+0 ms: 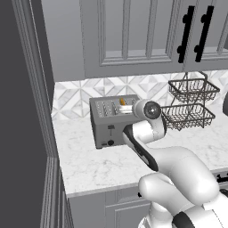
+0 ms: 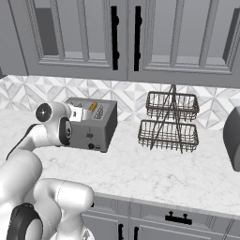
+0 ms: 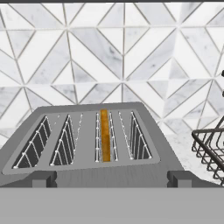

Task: Start the toaster. Once the lever pops up, take the bread to the plate on the dining counter.

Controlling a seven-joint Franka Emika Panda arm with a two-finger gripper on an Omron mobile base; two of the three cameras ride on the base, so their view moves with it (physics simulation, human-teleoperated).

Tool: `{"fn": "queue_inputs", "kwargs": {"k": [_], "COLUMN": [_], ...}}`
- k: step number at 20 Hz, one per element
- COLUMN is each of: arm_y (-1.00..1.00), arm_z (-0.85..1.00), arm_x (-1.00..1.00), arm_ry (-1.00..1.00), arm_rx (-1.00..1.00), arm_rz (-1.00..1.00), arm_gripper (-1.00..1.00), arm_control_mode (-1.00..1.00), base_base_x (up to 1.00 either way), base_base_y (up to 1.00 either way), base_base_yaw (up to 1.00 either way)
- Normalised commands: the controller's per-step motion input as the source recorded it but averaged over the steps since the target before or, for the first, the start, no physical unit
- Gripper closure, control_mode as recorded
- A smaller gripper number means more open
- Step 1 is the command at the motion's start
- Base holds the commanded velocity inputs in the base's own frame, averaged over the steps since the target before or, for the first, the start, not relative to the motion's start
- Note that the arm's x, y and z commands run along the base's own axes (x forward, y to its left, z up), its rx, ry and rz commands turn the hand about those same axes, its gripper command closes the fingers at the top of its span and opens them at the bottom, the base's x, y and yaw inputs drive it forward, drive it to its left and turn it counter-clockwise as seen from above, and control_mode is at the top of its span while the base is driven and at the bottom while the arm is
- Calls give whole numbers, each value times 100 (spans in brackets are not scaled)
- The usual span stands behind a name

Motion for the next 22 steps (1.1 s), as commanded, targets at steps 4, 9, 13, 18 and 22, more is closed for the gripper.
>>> {"fn": "queue_inputs", "kwargs": {"k": [4, 9, 13, 18, 22], "arm_y": [0, 0, 0, 0, 0], "arm_z": [0, 0, 0, 0, 0], "arm_x": [0, 0, 0, 0, 0], "arm_ry": [0, 0, 0, 0, 0], "arm_rx": [0, 0, 0, 0, 0], "arm_rz": [0, 0, 0, 0, 0], "arm_gripper": [-100, -100, -100, -100, -100], "arm_control_mode": [-100, -100, -100, -100, -100], "base_base_x": [0, 0, 0, 0, 0], "base_base_y": [0, 0, 0, 0, 0], "base_base_yaw": [0, 0, 0, 0, 0]}}
